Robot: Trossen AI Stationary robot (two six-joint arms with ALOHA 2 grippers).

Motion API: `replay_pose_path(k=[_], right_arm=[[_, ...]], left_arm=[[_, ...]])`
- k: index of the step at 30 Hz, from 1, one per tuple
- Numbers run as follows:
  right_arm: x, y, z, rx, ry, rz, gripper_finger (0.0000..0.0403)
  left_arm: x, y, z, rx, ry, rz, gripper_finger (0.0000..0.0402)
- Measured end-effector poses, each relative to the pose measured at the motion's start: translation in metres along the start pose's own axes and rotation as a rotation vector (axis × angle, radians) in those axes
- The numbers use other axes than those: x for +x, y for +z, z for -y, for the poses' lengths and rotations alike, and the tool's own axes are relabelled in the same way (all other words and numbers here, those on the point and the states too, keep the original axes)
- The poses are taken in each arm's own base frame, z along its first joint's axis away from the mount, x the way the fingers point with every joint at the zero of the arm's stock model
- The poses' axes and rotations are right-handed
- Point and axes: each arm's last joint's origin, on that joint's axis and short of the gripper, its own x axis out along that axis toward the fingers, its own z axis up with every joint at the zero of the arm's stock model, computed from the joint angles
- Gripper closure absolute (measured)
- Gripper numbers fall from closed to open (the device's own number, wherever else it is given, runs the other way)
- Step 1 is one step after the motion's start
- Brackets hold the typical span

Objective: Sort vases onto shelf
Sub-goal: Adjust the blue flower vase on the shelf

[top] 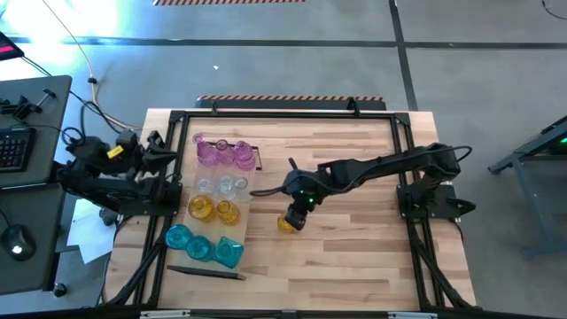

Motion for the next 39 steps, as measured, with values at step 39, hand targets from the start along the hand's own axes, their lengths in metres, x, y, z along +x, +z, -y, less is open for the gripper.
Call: replay_pose_path(k=[39], right_arm=[[0.043,0.038,0.0,0.001,-0.034,0.454,0.0403]], left_arm=[[-0.004,0.006,0.001,-0.047,0.02,0.017,0.0343]])
